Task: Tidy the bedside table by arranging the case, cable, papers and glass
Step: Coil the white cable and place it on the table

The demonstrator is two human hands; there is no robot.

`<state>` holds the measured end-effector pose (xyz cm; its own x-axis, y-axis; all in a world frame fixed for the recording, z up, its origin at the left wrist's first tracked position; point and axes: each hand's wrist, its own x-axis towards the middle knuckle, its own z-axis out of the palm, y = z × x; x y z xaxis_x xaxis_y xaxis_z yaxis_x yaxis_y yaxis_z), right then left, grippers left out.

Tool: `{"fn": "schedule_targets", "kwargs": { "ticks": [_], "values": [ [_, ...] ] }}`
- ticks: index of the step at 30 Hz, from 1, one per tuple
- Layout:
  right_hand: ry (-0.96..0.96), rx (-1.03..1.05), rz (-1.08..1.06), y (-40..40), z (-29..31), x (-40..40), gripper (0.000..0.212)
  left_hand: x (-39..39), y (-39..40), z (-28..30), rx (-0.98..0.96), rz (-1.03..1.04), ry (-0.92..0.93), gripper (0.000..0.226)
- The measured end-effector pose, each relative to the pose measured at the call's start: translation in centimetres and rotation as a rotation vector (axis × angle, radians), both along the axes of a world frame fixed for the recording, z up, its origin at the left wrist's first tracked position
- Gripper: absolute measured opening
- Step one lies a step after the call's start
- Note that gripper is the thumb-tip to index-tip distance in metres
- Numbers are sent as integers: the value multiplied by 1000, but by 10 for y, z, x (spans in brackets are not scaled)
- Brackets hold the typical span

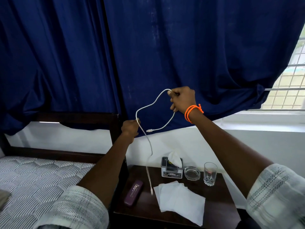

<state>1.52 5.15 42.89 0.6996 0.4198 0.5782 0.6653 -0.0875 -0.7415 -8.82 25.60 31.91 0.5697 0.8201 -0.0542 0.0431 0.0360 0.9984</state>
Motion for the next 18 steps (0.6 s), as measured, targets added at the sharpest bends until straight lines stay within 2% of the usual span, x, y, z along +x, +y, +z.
{"fn": "schedule_targets", "kwargs": {
  "ticks": [7,11,13,16,18],
  "values": [
    [3,-115,21,14,-27,-5,23,-6,-2,5,92,55,-146,39],
    [-1,-128,23,17,-30,-7,20,-2,-6,29,-15,123,-298,58],
    [-14,-133,19,16,-28,-8,20,-1,-5,39,-74,137,-373,54],
    [-21,-119,-3,14,-25,-7,19,-3,-1,46,141,290,-214,30],
    [-25,-104,-22,12,-23,-6,20,-7,0,47,196,369,-153,31]
  ]
}}
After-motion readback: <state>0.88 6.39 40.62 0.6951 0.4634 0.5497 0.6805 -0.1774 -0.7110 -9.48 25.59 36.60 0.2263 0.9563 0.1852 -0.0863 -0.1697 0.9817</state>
